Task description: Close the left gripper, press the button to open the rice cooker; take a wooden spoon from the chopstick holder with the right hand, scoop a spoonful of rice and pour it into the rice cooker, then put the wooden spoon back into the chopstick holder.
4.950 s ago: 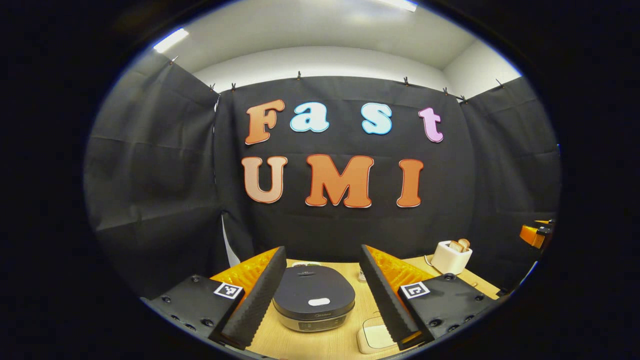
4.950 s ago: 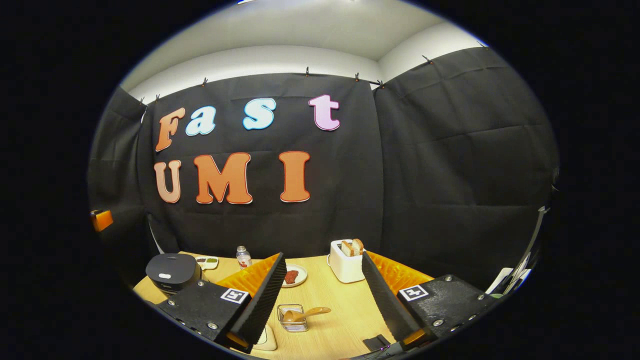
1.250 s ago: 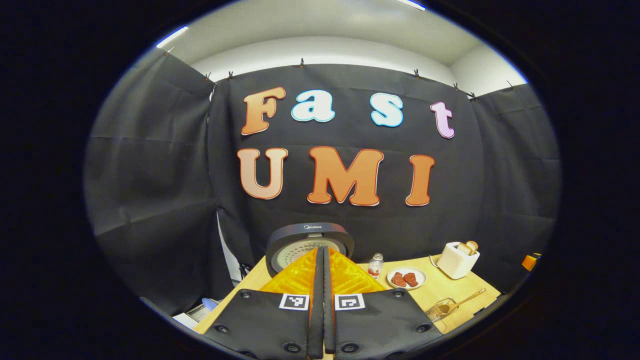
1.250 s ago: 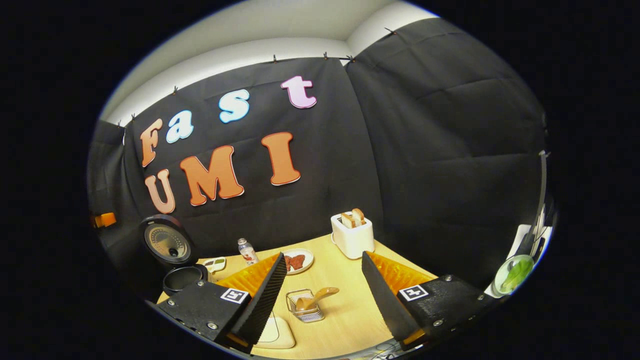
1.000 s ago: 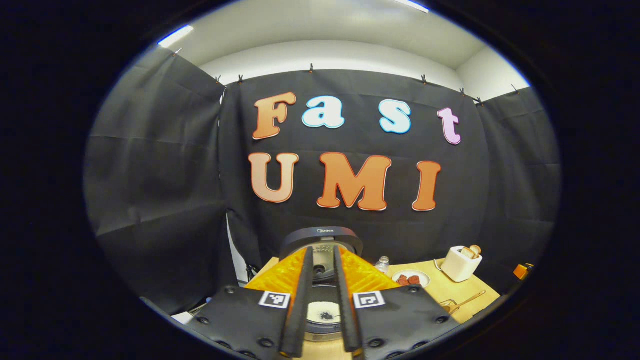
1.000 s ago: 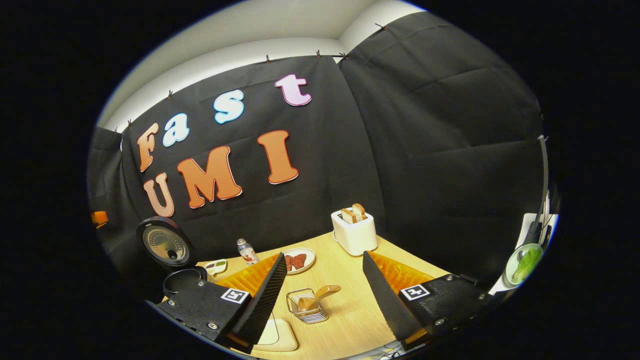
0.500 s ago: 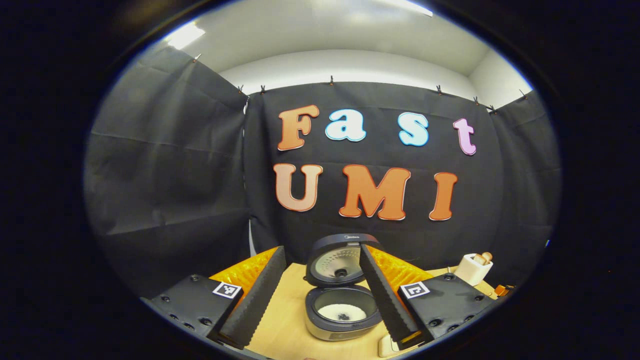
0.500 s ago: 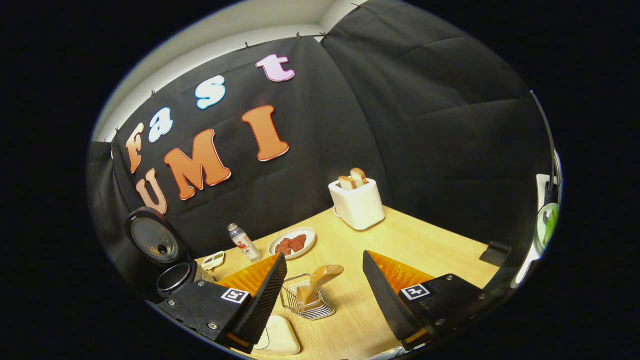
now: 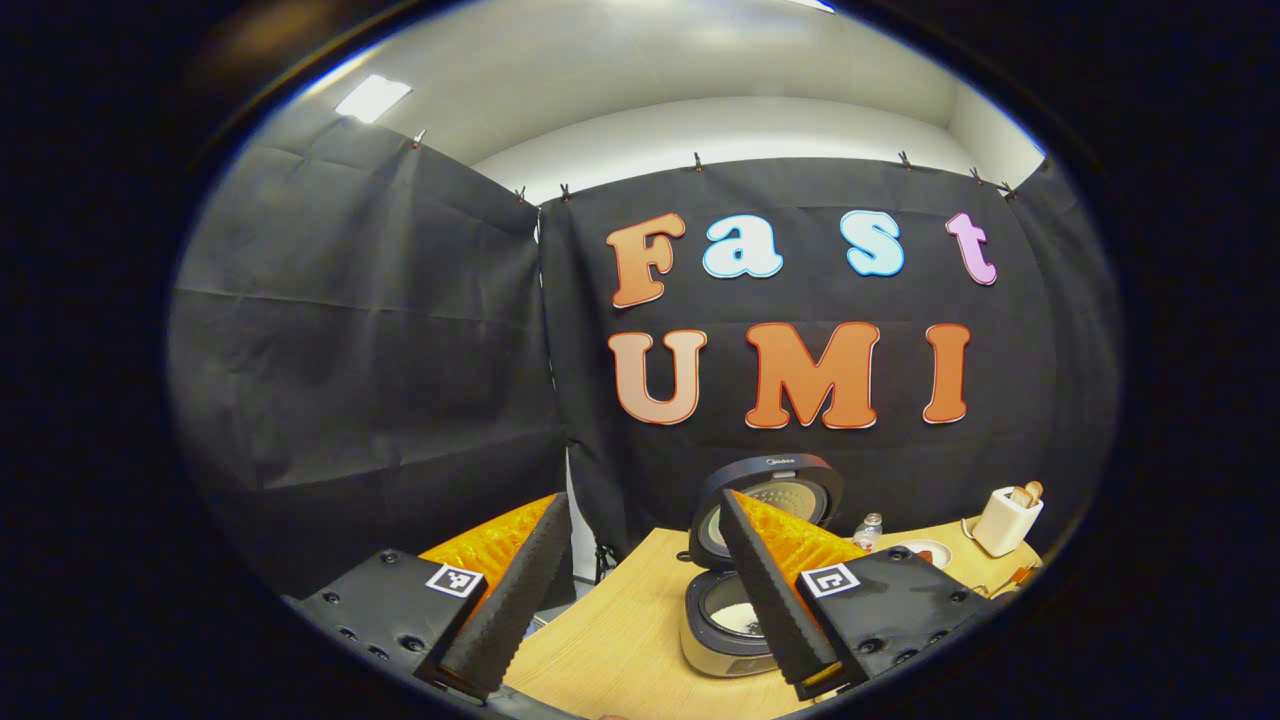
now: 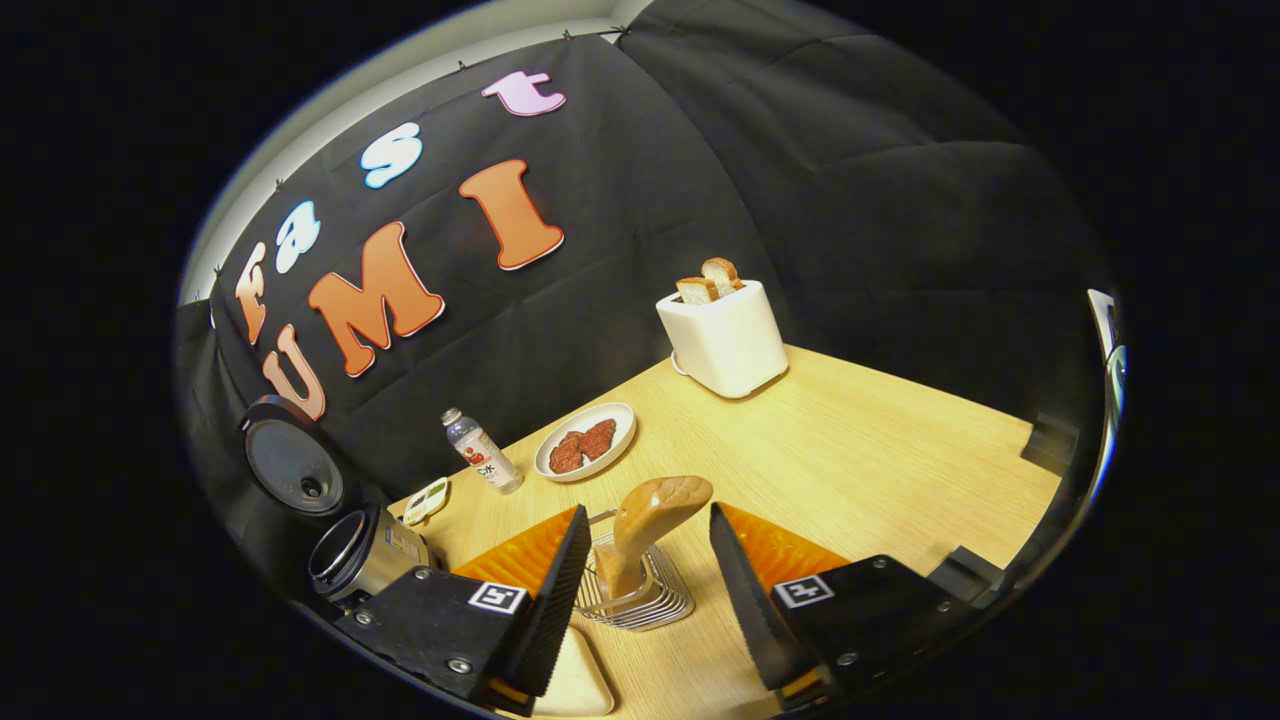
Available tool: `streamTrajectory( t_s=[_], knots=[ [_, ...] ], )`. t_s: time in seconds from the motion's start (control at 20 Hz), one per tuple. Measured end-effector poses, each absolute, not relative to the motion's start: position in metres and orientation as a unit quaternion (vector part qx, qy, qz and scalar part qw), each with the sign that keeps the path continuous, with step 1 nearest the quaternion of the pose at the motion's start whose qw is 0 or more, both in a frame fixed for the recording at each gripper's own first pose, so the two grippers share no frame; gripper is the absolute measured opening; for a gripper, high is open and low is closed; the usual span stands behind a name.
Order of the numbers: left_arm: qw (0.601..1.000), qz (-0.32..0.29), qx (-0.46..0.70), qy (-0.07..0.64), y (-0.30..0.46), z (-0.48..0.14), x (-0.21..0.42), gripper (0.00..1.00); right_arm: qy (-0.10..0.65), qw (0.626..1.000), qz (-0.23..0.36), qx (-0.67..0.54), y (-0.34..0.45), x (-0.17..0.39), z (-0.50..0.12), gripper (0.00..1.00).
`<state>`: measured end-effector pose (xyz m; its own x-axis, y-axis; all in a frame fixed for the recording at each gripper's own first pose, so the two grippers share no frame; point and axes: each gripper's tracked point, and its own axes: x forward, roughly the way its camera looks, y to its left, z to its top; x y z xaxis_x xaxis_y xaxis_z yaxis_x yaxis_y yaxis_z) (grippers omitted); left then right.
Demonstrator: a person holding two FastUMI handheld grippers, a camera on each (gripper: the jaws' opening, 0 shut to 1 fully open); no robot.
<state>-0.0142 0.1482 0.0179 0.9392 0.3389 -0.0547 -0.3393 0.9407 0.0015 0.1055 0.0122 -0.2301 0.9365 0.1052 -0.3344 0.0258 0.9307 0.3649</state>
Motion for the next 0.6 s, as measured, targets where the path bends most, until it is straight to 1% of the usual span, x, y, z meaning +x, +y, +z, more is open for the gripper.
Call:
streamTrajectory(
  t_s=[0.05, 0.1, 0.15, 0.2, 0.25, 0.3, 0.35, 0.4, 0.45, 0.55, 0.6],
  knots=[
    [0.984, 0.175, -0.005, 0.035, 0.147, 0.013, -0.012, 1.0, 0.178, 0.966, 0.019, 0.187, 0.012, 0.109, -0.232, 0.67],
    [0.983, 0.178, -0.008, 0.042, 0.146, 0.007, -0.012, 1.0, 0.18, 0.965, 0.02, 0.191, 0.012, 0.113, -0.232, 0.62],
    [0.982, 0.181, -0.01, 0.047, 0.145, 0.004, -0.01, 1.0, 0.181, 0.963, 0.024, 0.197, 0.014, 0.117, -0.23, 0.52],
    [0.982, 0.183, -0.013, 0.05, 0.143, 0.002, -0.01, 1.0, 0.186, 0.96, 0.034, 0.206, 0.018, 0.122, -0.229, 0.46],
    [0.981, 0.187, -0.015, 0.052, 0.143, 0.001, -0.01, 1.0, 0.192, 0.956, 0.046, 0.219, 0.023, 0.122, -0.228, 0.37],
    [0.98, 0.193, -0.014, 0.053, 0.142, 0.0, -0.011, 0.99, 0.197, 0.951, 0.056, 0.233, 0.028, 0.124, -0.225, 0.34],
    [0.978, 0.199, -0.013, 0.053, 0.141, 0.001, -0.013, 0.99, 0.201, 0.947, 0.062, 0.242, 0.031, 0.126, -0.224, 0.27],
    [0.977, 0.204, -0.012, 0.054, 0.141, 0.001, -0.016, 0.99, 0.204, 0.946, 0.065, 0.244, 0.034, 0.131, -0.222, 0.24],
    [0.977, 0.206, -0.012, 0.052, 0.14, 0.002, -0.018, 0.99, 0.207, 0.946, 0.068, 0.24, 0.037, 0.133, -0.222, 0.18],
    [0.977, 0.207, -0.008, 0.046, 0.139, 0.003, -0.022, 0.99, 0.207, 0.951, 0.074, 0.217, 0.043, 0.136, -0.219, 0.12],
    [0.978, 0.206, -0.005, 0.042, 0.141, 0.005, -0.024, 0.99, 0.206, 0.953, 0.076, 0.207, 0.045, 0.137, -0.215, 0.11]
  ],
)
